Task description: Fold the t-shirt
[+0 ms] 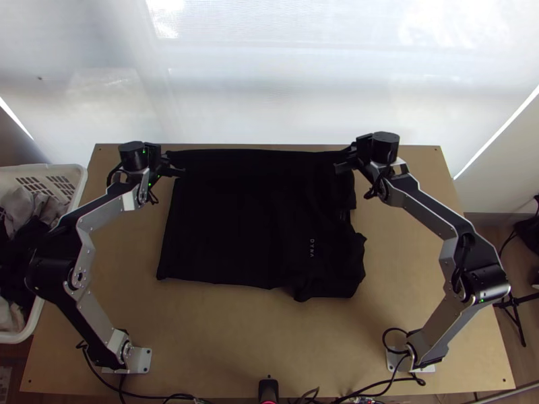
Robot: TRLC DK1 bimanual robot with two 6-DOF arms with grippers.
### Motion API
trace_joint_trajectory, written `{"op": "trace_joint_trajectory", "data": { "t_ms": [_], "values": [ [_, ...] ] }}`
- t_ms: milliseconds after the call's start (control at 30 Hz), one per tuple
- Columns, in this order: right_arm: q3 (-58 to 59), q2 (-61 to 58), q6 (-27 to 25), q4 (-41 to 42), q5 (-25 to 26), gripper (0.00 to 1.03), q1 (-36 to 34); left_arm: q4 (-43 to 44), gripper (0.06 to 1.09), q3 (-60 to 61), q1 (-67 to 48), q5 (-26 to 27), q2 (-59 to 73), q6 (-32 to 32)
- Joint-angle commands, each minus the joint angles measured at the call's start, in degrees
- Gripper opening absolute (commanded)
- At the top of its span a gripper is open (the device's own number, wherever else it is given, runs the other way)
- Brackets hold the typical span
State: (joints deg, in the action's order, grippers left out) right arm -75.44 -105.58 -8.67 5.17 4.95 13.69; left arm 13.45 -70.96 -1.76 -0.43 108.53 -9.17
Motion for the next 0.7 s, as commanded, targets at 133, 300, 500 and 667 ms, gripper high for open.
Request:
{"op": "trace_joint_trajectory", "data": {
  "t_ms": [133,300,500,667],
  "values": [
    [7.94,6.70,1.64,0.46,0.06,0.03,0.63,0.43,0.09,5.48,-0.17,0.34,-4.56,0.12],
    [9.61,8.46,1.72,0.46,0.06,0.03,1.34,0.61,0.09,8.03,0.09,0.43,-6.67,0.12],
    [12.07,10.39,1.99,-0.16,0.06,0.03,2.48,0.96,0.09,11.54,0.27,0.69,-8.95,0.38],
    [15.85,12.68,2.69,-0.25,0.06,0.03,3.45,1.93,0.09,14.80,0.00,0.78,-10.53,1.17]
  ]
}}
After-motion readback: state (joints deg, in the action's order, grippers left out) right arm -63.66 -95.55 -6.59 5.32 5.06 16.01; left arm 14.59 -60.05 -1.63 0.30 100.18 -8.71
